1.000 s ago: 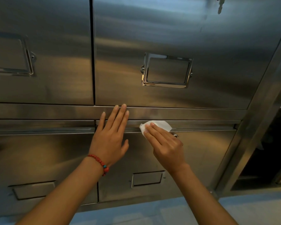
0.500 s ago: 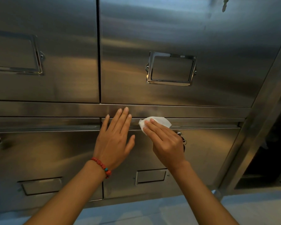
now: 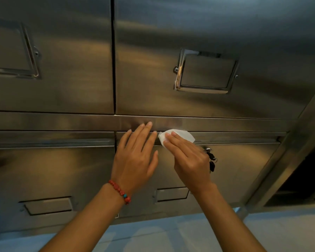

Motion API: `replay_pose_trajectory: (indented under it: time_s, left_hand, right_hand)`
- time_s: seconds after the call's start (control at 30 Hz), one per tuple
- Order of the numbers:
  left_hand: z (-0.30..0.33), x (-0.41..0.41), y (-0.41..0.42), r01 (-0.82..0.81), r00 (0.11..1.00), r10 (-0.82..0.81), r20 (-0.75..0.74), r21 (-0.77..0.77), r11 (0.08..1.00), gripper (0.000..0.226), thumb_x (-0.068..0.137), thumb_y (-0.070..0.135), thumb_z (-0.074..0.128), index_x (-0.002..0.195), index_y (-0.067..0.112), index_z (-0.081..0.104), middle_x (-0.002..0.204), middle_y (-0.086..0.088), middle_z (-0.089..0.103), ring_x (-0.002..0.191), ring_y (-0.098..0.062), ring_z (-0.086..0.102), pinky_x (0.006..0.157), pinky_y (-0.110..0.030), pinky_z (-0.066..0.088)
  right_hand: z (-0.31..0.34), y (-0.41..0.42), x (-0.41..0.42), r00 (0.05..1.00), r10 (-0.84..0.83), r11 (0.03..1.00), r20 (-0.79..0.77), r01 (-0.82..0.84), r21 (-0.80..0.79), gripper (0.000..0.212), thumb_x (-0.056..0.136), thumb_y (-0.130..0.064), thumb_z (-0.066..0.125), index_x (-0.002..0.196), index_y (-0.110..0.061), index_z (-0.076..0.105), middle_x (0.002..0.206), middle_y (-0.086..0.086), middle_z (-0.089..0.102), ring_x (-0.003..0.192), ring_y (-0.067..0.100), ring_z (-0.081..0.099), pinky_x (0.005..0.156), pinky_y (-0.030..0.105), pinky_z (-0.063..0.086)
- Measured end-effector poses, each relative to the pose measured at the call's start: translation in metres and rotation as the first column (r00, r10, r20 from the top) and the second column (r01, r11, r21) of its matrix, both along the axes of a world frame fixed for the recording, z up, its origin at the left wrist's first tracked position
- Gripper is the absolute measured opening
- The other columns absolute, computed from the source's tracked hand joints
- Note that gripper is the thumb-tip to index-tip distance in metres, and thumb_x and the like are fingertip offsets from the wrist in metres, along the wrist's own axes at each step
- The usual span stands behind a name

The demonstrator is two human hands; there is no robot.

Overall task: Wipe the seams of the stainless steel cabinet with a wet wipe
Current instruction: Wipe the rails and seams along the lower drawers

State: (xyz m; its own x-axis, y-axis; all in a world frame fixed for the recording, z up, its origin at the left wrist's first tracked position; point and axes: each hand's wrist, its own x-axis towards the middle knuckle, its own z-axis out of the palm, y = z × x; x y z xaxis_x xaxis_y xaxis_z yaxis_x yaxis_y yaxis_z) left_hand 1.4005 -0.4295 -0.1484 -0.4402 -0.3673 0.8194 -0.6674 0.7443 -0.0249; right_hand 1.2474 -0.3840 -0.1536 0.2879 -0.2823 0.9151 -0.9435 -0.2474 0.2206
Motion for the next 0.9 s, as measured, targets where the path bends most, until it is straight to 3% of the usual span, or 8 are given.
replay_pose_trajectory:
  time_s: [0.37,0.77,0.9]
  left_hand:
    - [0.038,-0.005,0.007,0.012,1.0,-0.011,-0.005,0.108,0.994,0.041,0.086,0.022,0.045,0.114,-0.001,0.065,0.126,-0.018,0.058,0.114,-0.031,0.058,0.094,-0.049,0.046]
    - [0.09,0.011,0.05,-0.041,0.998,0.025,0.061,0.279,0.959,0.042,0.086,0.02,0.045,0.114,-0.004,0.064,0.121,-0.02,0.06,0.111,-0.033,0.06,0.09,-0.05,0.048]
    - [0.126,0.011,0.07,-0.066,0.992,0.027,0.123,0.325,0.943,0.043,0.087,0.022,0.043,0.116,-0.004,0.062,0.122,-0.02,0.06,0.112,-0.033,0.059,0.092,-0.049,0.047]
  right_hand:
    - [0.049,0.011,0.003,0.976,-0.026,0.985,0.216,-0.012,0.173,0.034,0.069,0.022,0.065,0.095,0.003,0.073,0.105,0.014,0.069,0.102,0.025,0.066,0.086,0.036,0.055]
    - [0.095,0.052,0.01,0.963,-0.045,0.958,0.265,-0.033,0.284,0.023,0.078,0.012,0.064,0.098,0.003,0.071,0.106,0.016,0.068,0.103,0.027,0.065,0.084,0.041,0.056]
    - [0.131,0.074,0.01,0.961,-0.068,0.958,0.27,-0.013,0.287,0.035,0.067,0.017,0.074,0.097,0.001,0.072,0.105,0.014,0.069,0.106,0.021,0.06,0.091,0.039,0.048]
